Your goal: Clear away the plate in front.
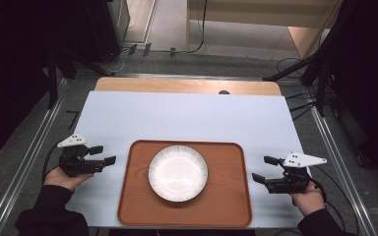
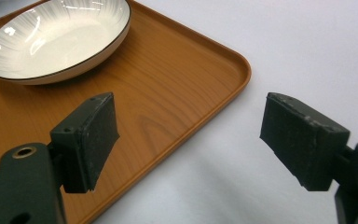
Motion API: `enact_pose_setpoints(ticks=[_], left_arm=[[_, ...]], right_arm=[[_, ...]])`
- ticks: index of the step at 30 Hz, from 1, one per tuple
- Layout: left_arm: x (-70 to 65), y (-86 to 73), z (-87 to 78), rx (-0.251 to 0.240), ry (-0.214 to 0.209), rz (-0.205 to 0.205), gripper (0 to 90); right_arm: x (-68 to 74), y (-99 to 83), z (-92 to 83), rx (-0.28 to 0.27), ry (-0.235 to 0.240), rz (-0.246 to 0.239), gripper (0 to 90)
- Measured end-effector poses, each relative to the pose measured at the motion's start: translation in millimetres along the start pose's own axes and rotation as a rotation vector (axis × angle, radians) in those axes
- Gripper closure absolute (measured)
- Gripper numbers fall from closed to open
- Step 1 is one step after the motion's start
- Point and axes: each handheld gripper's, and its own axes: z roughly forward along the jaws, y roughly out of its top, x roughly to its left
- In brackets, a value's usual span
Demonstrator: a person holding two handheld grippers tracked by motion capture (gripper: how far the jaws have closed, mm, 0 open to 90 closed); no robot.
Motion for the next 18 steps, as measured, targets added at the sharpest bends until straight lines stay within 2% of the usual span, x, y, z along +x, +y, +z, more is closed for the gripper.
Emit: enact_pose_setpoints(ticks=[2,5,18], left_arm=[[-1.0,0.2,0.9,-0.008,-0.012,-0.014,26.6],[-3.3,1.1,1.2,-0.012,-0.020,-0.004,26.5],[-2.5,0.3,1.5,-0.009,-0.012,-0.003,26.5]], right_arm=[[-0.1,0.1,0.4,-0.004,0.000,0.001,19.5],[0.1,0.4,0.6,-0.001,0.000,-0.001,19.5],[0.2,0.2,0.8,-0.001,0.003,0.002,19.5]])
